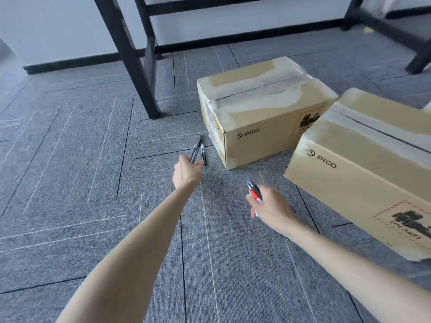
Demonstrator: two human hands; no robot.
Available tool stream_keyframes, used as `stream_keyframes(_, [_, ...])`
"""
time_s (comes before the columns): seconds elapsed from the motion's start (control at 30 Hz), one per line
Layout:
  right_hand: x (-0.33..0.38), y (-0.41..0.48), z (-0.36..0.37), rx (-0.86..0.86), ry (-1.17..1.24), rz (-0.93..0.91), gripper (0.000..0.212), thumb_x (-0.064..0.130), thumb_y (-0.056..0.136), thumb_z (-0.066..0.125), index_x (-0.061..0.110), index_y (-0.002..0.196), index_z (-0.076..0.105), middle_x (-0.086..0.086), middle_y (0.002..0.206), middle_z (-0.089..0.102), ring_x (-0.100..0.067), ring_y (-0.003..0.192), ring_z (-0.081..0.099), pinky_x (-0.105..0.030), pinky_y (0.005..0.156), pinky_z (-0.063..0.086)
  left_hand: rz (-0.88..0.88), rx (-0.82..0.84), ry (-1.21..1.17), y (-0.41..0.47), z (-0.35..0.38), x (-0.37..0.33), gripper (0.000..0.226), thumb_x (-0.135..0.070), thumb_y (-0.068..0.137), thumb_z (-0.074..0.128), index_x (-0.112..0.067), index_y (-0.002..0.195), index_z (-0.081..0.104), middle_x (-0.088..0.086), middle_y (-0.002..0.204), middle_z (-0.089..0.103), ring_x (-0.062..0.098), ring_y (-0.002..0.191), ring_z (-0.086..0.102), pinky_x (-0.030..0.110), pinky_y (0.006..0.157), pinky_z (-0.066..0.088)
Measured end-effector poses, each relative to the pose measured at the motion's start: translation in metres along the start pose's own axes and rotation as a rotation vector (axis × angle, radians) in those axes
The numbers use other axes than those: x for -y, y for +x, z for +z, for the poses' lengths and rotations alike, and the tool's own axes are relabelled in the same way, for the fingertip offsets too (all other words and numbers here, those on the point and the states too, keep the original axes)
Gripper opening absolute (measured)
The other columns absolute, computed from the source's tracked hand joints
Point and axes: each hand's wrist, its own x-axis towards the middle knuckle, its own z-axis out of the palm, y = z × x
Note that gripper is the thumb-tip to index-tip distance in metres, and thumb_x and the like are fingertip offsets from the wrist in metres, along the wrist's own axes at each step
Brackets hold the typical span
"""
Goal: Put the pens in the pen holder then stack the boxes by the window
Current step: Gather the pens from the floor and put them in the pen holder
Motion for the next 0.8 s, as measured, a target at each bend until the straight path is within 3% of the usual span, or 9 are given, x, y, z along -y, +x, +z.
stream_keyframes(0.1, [-0.004,-0.01,-0.001,0.002,0.072,0.056,0.025,0.026,0.096,0.054,0.019,0.072,0.05,0.003,0.054,0.062,0.002,0.038,0.053,-0.02,0.048,0.044,-0.016,-0.007,0.01,0.007,0.011,-0.003,0.034,-0.037,0.088,0.064,-0.011,0.106,0.053,0.01,0.092,0.069,0.026,0.079,0.07,0.041,0.073,0.059])
stream_keyframes(0.23, [-0.007,-0.019,-0.008,0.035,0.162,0.112,0.024,0.027,0.096,0.054,0.013,0.077,0.056,0.0,0.056,0.063,-0.003,0.044,0.056,-0.016,0.05,0.044,0.01,-0.003,0.096,0.014,0.021,-0.012,0.041,-0.042,0.086,0.066,-0.01,0.108,0.051,0.008,0.092,0.067,0.026,0.08,0.069,0.043,0.075,0.059])
stream_keyframes(0.3, [-0.008,-0.02,-0.013,0.045,0.2,0.14,0.025,0.029,0.096,0.053,0.014,0.077,0.056,0.001,0.056,0.063,-0.011,0.051,0.058,-0.025,0.057,0.045,0.018,0.024,0.151,0.016,0.021,-0.014,0.041,-0.042,0.088,0.064,-0.011,0.11,0.05,0.008,0.094,0.067,0.026,0.083,0.069,0.042,0.077,0.059])
stream_keyframes(0.37, [-0.01,-0.019,-0.015,0.04,0.23,0.166,0.025,0.029,0.096,0.054,0.013,0.076,0.056,0.002,0.055,0.061,-0.013,0.051,0.056,-0.026,0.058,0.044,0.033,0.063,0.179,0.016,0.019,-0.013,0.037,-0.041,0.09,0.062,-0.01,0.107,0.053,0.007,0.09,0.067,0.024,0.076,0.067,0.035,0.068,0.057])
stream_keyframes(0.47, [-0.013,-0.018,-0.016,0.015,0.276,0.2,0.027,0.03,0.095,0.055,0.006,0.085,0.063,0.001,0.056,0.061,-0.016,0.056,0.058,-0.032,0.066,0.048,0.108,0.137,0.228,0.002,0.017,-0.011,0.035,-0.043,0.095,0.052,-0.008,0.094,0.056,0.002,0.067,0.056,0.015,0.049,0.049,0.024,0.043,0.04])
stream_keyframes(0.53, [-0.015,-0.018,-0.016,0.016,0.29,0.209,0.027,0.03,0.095,0.054,0.006,0.09,0.065,0.002,0.056,0.059,-0.014,0.053,0.056,-0.032,0.061,0.047,0.132,0.156,0.244,-0.01,0.016,-0.008,0.034,-0.041,0.096,0.049,-0.009,0.089,0.055,0.0,0.063,0.053,0.013,0.044,0.043,0.023,0.04,0.035])
stream_keyframes(0.63, [-0.017,-0.018,-0.019,0.026,0.343,0.218,0.024,0.027,0.095,0.054,0.005,0.091,0.063,0.002,0.056,0.055,-0.004,0.039,0.046,-0.022,0.043,0.037,0.11,0.217,0.145,-0.022,0.014,-0.003,0.025,-0.03,0.097,0.049,-0.007,0.091,0.056,0.005,0.071,0.06,0.012,0.044,0.041,0.021,0.037,0.036])
stream_keyframes(0.73, [-0.012,-0.021,-0.032,0.047,0.462,0.248,0.015,0.023,0.095,0.055,0.008,0.092,0.058,-0.002,0.063,0.055,-0.01,0.047,0.05,-0.023,0.046,0.044,0.047,0.282,-0.045,-0.036,0.003,0.001,0.016,-0.015,0.097,0.048,-0.002,0.101,0.057,0.011,0.088,0.067,0.007,0.045,0.037,0.017,0.036,0.031])
stream_keyframes(0.8, [-0.005,-0.028,-0.045,0.067,0.55,0.279,0.011,0.02,0.095,0.055,0.01,0.091,0.056,-0.003,0.065,0.056,-0.013,0.052,0.052,-0.026,0.05,0.049,-0.002,0.328,-0.122,-0.05,-0.01,-0.003,0.015,-0.015,0.098,0.047,-0.002,0.102,0.054,0.006,0.081,0.061,0.007,0.048,0.035,0.019,0.041,0.031])
